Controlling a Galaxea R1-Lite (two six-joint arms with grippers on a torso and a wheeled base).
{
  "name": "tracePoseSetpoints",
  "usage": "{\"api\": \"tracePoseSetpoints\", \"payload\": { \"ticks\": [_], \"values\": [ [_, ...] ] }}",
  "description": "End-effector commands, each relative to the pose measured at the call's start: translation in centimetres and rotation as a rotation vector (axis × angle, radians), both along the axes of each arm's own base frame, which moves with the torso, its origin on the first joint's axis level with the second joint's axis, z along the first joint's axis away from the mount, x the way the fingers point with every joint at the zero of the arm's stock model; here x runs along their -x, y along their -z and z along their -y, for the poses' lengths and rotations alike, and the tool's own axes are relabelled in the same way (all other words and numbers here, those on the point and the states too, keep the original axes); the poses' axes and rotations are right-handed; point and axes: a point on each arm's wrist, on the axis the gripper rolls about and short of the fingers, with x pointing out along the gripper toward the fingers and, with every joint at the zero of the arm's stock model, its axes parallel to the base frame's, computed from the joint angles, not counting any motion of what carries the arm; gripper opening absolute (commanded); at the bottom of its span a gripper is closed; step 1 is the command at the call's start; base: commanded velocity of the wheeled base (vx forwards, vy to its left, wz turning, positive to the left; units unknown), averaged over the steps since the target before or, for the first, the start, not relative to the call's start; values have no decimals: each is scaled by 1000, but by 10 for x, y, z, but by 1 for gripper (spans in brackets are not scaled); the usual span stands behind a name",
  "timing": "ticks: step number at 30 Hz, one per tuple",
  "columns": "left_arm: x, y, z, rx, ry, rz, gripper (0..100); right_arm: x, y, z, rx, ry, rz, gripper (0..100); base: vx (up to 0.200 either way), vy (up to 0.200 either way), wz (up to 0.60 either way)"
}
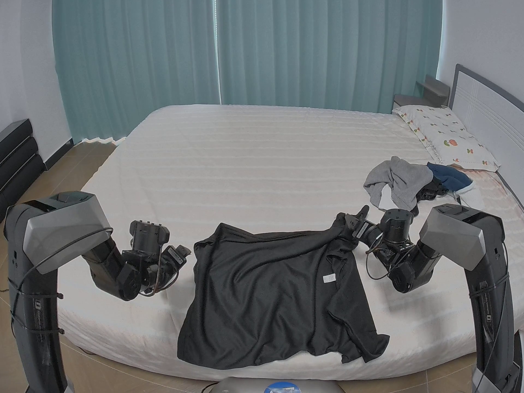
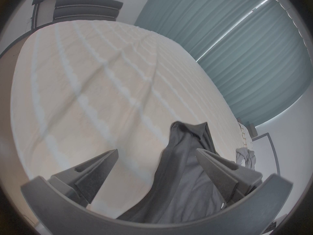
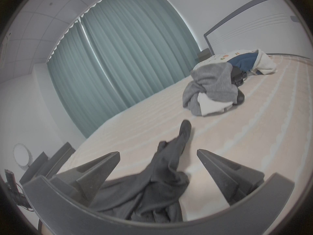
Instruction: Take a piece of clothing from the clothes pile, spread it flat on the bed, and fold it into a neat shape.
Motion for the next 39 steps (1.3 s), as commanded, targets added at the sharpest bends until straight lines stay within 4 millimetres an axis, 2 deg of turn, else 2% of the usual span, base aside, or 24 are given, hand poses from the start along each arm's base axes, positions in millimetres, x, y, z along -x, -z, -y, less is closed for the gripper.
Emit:
{"api": "tracePoseSetpoints", "payload": {
  "ticks": [1, 5, 8, 12, 14, 25, 26, 34, 39],
  "values": [
    [34, -9, -7, 48, 0, -19, 100, 12, 12, -27, 45, -85, -103, 100, 0, 0, 0],
    [40, -5, -6, 103, -38, -25, 100, 7, 20, -30, 56, -90, -141, 100, 0, 0, 0],
    [40, -10, -8, 138, -50, 71, 100, -5, 17, -35, 77, -96, -154, 100, 0, 0, 0],
    [44, -11, -9, 141, -47, 91, 100, -6, 19, -40, 92, -109, -189, 100, 0, 0, 0],
    [49, -7, -9, 136, -45, 73, 100, -8, 27, -47, 131, -126, -195, 100, 0, 0, 0],
    [49, -3, -8, 141, -46, 61, 100, -8, 27, -51, 202, -148, -186, 100, 0, 0, 0],
    [49, -1, -8, 139, -45, 57, 100, -7, 28, -51, 214, -153, -200, 0, 0, 0, 0],
    [49, -1, -8, 137, -47, 56, 100, -8, 27, -51, 238, -146, -234, 0, 0, 0, 0],
    [50, 0, -8, 133, -47, 53, 100, -10, 26, -40, 265, -131, -225, 0, 0, 0, 0]
  ]
}}
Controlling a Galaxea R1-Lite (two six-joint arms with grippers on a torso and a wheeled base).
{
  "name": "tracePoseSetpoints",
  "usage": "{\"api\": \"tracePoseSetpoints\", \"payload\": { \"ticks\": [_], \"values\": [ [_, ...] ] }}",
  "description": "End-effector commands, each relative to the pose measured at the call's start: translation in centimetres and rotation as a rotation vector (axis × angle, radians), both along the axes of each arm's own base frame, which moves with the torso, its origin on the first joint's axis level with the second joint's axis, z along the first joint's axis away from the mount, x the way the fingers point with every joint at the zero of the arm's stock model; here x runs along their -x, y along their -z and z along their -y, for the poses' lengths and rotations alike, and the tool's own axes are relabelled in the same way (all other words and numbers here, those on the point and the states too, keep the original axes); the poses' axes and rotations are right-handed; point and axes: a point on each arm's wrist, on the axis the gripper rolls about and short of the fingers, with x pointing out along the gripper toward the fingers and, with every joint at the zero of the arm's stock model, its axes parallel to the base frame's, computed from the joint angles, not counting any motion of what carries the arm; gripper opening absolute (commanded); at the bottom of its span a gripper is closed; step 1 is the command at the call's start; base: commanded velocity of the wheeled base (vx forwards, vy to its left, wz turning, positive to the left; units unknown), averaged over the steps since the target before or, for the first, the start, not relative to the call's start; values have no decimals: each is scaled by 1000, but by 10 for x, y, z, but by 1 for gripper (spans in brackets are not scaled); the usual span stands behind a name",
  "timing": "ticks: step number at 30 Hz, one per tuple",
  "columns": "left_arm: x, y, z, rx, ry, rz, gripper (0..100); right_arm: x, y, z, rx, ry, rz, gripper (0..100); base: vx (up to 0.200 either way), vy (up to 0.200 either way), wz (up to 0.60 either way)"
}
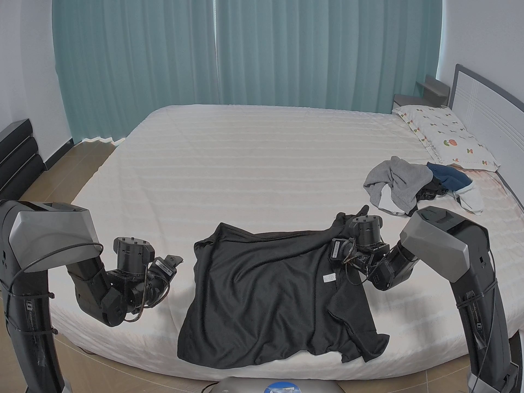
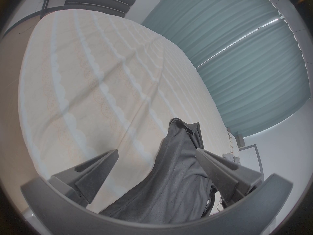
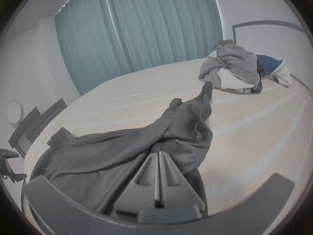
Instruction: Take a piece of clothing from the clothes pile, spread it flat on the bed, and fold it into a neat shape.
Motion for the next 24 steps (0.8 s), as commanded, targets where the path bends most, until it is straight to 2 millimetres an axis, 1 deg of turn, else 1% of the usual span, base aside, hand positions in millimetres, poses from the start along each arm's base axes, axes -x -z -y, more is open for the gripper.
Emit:
{"api": "tracePoseSetpoints", "payload": {
  "ticks": [1, 4, 7, 9, 13, 19, 24],
  "values": [
    [0, 2, 0, -4, -2, -4, 100, -3, -6, 9, -6, 19, 18, 0, 0, 0, 0],
    [1, 3, 0, -8, -1, -8, 100, -6, -20, 20, -18, 39, 47, 0, 0, 0, 0],
    [1, 5, 1, -14, -1, -13, 100, -7, -32, 39, -28, 68, 59, 0, 0, 0, 0],
    [1, 5, 2, -16, 0, -14, 100, -11, -35, 52, -33, 93, 66, 0, 0, 0, 0],
    [2, 7, 2, -20, 1, -19, 100, -18, -37, 78, -65, 135, 96, 0, 0, 0, 0],
    [2, 7, 2, -21, 0, -19, 100, -27, -30, 110, -90, 187, 163, 0, 0, 0, 0],
    [2, 7, 3, -20, 1, -19, 100, -32, -26, 124, -118, 215, 189, 0, 0, 0, 0]
  ]
}}
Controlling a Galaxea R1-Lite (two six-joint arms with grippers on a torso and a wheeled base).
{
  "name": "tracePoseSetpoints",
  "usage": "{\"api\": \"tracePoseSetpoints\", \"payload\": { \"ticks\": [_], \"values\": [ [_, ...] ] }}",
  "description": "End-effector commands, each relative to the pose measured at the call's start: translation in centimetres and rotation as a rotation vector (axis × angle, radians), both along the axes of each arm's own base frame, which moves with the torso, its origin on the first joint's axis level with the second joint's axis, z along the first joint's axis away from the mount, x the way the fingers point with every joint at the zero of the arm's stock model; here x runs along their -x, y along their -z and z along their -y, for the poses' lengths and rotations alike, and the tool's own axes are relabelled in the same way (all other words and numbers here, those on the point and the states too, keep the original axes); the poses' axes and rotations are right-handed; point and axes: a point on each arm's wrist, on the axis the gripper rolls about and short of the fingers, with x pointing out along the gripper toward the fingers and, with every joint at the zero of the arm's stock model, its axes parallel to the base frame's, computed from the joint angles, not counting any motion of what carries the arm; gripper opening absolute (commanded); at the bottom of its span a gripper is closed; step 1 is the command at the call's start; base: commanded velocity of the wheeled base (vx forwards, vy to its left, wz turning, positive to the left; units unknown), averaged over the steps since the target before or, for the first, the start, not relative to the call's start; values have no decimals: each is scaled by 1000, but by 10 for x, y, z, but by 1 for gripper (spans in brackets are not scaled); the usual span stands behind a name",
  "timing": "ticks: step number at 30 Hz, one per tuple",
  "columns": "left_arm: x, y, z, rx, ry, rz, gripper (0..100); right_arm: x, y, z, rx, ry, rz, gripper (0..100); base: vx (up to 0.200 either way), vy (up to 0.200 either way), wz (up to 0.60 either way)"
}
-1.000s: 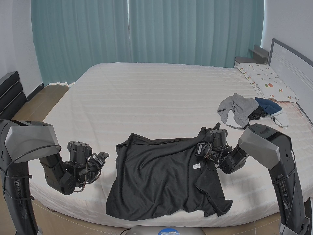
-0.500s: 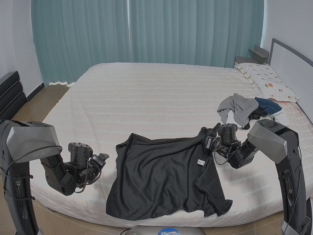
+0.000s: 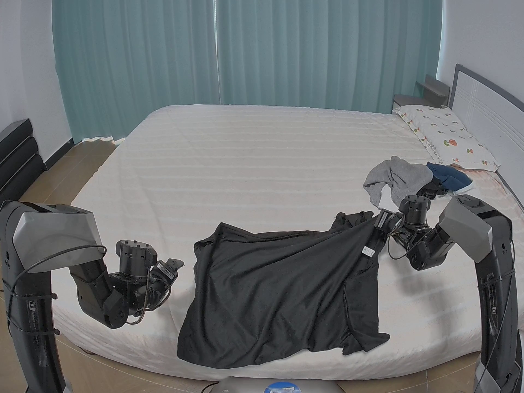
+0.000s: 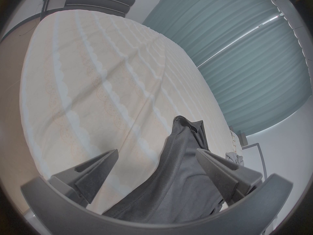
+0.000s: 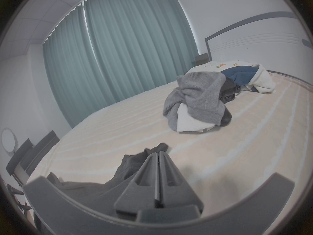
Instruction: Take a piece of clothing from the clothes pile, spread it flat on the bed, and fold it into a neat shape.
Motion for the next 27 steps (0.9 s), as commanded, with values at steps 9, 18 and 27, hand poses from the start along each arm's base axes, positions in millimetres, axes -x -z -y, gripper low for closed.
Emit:
{"api": "tracePoseSetpoints", "payload": {
  "ticks": [9, 18, 27],
  "values": [
    [0, 1, 0, -1, -1, -1, 100, -1, 4, 22, -75, 20, 17, 100, 0, 0, 0],
    [5, 2, 1, 5, 7, 21, 100, 54, -34, -9, -149, -163, -55, 100, 0, 0, 0],
    [9, 7, 1, -20, 33, 47, 100, 101, 0, -62, -25, -336, -233, 100, 0, 0, 0]
  ]
}}
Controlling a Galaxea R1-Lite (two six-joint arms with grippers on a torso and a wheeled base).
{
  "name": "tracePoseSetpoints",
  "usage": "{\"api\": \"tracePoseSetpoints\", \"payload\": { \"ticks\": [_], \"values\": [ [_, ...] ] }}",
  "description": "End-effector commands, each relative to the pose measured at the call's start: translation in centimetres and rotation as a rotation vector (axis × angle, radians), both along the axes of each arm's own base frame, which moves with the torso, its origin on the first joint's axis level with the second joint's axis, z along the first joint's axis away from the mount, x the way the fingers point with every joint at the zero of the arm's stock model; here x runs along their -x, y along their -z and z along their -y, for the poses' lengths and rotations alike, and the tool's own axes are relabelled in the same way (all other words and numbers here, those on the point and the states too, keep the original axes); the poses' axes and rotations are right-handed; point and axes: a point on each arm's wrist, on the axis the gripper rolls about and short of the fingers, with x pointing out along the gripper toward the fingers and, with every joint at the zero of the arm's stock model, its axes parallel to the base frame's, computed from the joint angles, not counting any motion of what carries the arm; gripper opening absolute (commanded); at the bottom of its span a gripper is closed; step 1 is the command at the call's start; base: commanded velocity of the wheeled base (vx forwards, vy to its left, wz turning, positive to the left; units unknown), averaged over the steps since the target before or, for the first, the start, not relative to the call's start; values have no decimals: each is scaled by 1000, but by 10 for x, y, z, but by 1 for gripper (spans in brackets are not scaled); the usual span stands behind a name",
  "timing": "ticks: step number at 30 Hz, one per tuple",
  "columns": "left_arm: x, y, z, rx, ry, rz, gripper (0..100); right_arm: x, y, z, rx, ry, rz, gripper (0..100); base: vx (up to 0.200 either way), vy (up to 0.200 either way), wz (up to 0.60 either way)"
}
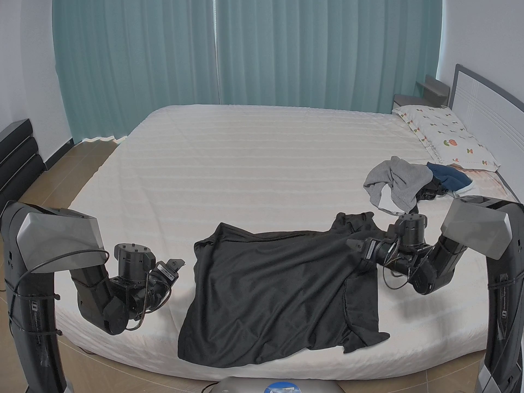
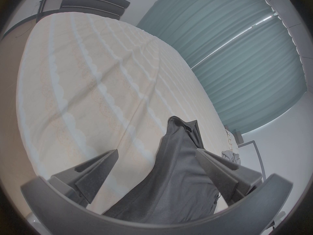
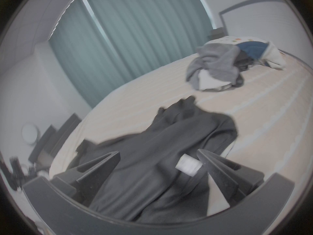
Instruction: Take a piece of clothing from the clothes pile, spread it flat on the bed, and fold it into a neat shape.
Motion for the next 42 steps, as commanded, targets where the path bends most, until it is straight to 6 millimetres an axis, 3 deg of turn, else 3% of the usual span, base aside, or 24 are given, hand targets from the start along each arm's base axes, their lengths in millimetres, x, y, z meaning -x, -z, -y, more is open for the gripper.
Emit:
{"api": "tracePoseSetpoints", "payload": {
  "ticks": [1, 9, 27, 28, 42],
  "values": [
    [4, 6, 0, -11, 8, -13, 100, 24, 14, -25, 100, -124, -53, 100, 0, 0, 0],
    [4, 6, 0, -13, 9, -12, 100, 39, 37, -32, 235, -216, -105, 100, 0, 0, 0],
    [4, 6, 0, -13, 9, -12, 100, 47, 51, -31, 313, -249, -139, 100, 0, 0, 0],
    [4, 6, 0, -12, 9, -11, 100, 47, 50, -31, 313, -249, -137, 0, 0, 0, 0],
    [4, 6, 0, -12, 10, -13, 100, 56, 23, -9, 296, -202, -115, 0, 0, 0, 0]
  ]
}}
